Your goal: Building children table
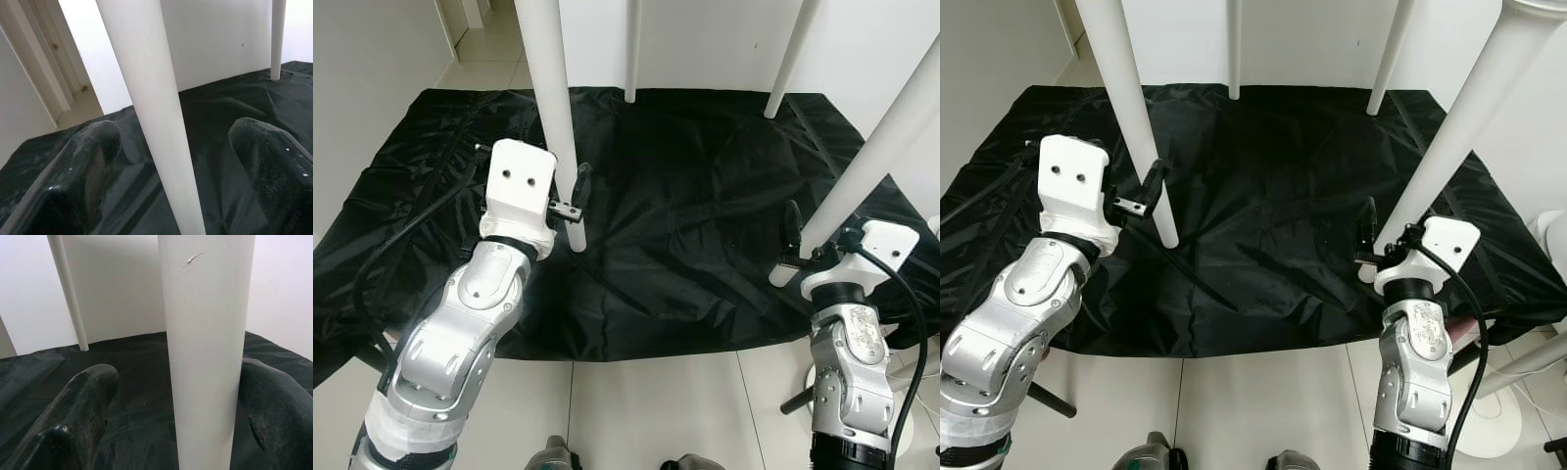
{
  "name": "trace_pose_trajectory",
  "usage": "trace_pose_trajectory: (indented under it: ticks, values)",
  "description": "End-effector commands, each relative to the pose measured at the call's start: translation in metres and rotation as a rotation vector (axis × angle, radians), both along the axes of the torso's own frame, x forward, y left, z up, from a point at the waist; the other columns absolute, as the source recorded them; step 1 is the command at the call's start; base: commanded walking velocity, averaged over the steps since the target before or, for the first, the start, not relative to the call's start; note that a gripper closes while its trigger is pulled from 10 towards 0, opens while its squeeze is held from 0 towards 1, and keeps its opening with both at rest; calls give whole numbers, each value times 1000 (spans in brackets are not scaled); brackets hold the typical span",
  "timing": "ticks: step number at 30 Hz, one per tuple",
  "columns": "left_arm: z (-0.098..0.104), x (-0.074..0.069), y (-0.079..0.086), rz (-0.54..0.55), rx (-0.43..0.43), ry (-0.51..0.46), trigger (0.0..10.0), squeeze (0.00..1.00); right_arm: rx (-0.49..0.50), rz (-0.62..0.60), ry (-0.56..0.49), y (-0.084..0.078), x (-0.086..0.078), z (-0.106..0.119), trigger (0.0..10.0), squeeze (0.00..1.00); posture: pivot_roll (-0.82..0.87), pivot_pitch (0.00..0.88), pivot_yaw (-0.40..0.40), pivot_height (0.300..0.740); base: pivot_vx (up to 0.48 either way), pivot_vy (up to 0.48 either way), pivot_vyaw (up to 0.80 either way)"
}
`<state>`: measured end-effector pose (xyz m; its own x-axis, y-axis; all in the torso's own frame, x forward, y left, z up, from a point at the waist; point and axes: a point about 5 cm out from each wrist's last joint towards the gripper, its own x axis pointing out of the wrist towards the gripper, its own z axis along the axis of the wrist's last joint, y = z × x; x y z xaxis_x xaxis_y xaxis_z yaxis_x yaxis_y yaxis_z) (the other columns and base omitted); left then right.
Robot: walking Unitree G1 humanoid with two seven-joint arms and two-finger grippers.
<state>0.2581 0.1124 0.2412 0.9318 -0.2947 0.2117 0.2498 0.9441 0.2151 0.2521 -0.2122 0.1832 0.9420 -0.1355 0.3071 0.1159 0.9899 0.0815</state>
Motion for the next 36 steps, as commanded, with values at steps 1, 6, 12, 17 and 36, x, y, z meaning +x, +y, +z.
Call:
trace_pose_trajectory:
  ticks: [1, 6, 12, 17, 36]
  values:
    - [2, -3, -3, -83, 31, -8, 10000, 0, -6, -4, 7, 1, -1, 0, 10000, 0, 4, 0, 0, 740, 0, 0, 0]
    - [-3, -13, -8, -161, 35, -5, 10000, 0, -23, 57, 28, 12, -8, -4, 10000, 0, 3, 0, 0, 740, 0, 0, 0]
    - [-8, -22, -13, -240, 44, 8, 10000, 0, -42, 127, 35, 21, -13, -6, 10000, 0, 3, 126, -27, 740, 0, 0, 0]
    - [-8, -22, -13, -240, 44, 8, 10000, 0, -42, 127, 35, 21, -13, -6, 10000, 0, 3, 126, -27, 740, 0, 0, 0]
    - [-8, -22, -13, -240, 44, 8, 10000, 0, -42, 127, 35, 21, -13, -6, 10000, 0, 3, 126, -27, 740, 0, 0, 0]
